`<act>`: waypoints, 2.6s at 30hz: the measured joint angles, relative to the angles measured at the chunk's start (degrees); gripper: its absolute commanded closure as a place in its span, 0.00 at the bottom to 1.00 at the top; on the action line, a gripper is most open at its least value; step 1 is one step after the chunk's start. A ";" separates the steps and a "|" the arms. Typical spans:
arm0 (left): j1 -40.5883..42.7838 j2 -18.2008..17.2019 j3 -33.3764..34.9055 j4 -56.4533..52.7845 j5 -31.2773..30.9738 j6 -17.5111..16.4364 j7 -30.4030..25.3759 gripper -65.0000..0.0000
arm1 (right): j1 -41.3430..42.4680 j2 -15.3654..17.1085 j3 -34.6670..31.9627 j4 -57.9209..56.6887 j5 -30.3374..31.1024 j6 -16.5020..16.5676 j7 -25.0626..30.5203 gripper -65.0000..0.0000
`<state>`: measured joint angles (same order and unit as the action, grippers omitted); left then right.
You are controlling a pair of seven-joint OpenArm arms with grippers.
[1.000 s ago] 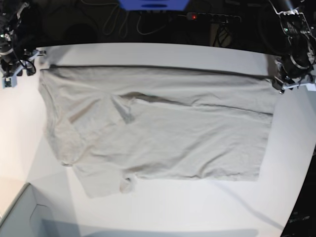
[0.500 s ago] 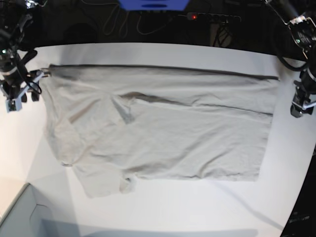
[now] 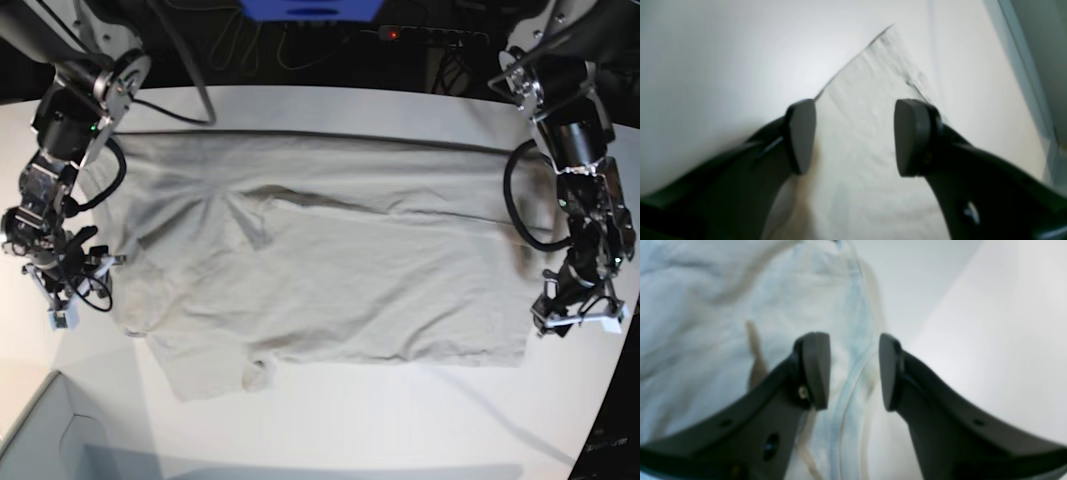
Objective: Layout the t-shirt on the table in an organized manner, then fold the t-shirt properly
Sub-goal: 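Lower both grippers to the t-shirt's middle and grasp the fabric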
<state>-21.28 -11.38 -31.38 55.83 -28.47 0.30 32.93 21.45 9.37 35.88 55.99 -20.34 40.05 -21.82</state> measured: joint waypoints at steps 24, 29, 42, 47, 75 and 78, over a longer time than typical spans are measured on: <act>-6.32 -1.03 18.16 -31.08 0.50 -0.85 -28.79 0.44 | 4.52 7.54 -0.07 -35.32 -0.22 -3.96 33.35 0.62; -3.32 -1.86 18.08 -30.60 0.39 -2.93 -32.13 0.44 | 0.28 7.23 0.22 -32.26 1.38 -3.98 35.98 0.62; 9.90 -4.02 17.66 -16.68 0.48 -1.84 -32.76 0.44 | -16.28 0.96 0.31 -11.96 2.51 -4.15 36.83 0.62; 13.07 -4.02 17.59 -12.57 0.52 -1.11 -31.91 0.44 | -21.73 -2.62 0.37 -4.59 2.29 -4.11 36.39 0.63; 14.75 -3.54 10.71 7.69 -0.07 0.11 -16.87 0.44 | -18.40 -2.95 1.81 8.15 7.82 -4.13 30.25 0.62; 12.15 -3.54 9.16 7.10 0.20 0.31 -14.36 0.44 | -14.32 -2.43 0.02 5.55 3.41 -4.35 27.36 0.59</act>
<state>-9.13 -14.92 -22.22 62.94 -28.27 0.60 18.57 7.14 6.94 35.90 61.54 -16.93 35.70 5.54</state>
